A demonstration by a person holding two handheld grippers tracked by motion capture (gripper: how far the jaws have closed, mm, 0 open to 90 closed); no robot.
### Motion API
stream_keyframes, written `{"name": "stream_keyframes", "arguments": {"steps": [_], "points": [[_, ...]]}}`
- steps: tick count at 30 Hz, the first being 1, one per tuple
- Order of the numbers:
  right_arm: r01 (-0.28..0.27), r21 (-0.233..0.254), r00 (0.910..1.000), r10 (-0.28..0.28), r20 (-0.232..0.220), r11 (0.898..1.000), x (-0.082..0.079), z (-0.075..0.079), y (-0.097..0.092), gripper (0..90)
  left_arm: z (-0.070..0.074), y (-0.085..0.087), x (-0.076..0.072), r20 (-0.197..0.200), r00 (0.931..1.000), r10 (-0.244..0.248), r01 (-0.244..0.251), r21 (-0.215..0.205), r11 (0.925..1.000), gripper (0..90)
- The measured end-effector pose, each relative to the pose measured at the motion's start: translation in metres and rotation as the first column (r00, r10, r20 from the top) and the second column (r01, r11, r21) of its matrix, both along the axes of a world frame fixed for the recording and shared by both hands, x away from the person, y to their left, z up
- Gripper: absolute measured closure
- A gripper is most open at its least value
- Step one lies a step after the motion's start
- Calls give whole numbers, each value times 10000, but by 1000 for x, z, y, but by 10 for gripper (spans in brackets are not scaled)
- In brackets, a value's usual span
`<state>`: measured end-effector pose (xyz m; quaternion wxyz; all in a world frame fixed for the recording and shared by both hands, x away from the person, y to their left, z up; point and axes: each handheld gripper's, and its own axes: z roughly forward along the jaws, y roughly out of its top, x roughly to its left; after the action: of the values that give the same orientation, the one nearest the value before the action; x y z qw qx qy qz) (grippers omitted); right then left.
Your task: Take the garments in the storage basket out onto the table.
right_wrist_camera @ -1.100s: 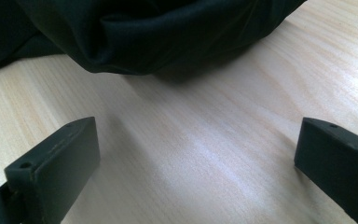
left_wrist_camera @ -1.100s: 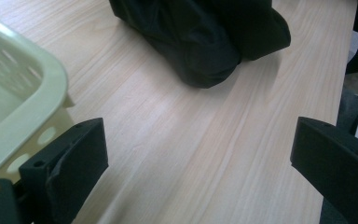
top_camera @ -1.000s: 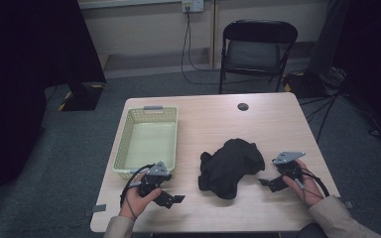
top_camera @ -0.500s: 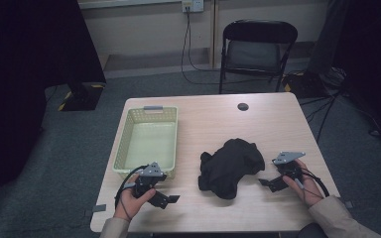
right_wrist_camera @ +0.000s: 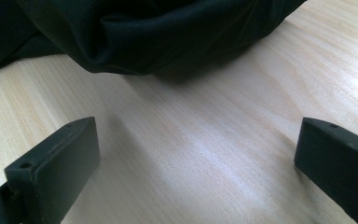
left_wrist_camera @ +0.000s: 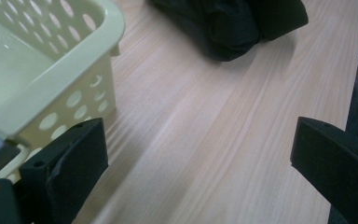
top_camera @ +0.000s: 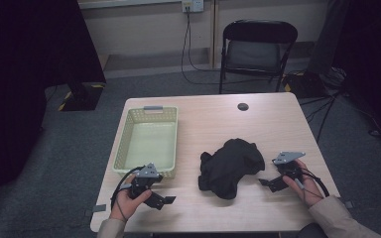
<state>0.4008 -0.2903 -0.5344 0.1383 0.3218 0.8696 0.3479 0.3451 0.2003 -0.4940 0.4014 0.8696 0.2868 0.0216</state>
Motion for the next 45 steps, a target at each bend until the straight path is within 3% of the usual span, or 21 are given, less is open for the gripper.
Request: {"name": "stream_keyframes", "arguments": {"steps": [45], "points": [[0,-3,10000,0,-1,10000,0,0,0,0,-17,26,-4,-84,9995,292,-288,428,9987,32]]}}
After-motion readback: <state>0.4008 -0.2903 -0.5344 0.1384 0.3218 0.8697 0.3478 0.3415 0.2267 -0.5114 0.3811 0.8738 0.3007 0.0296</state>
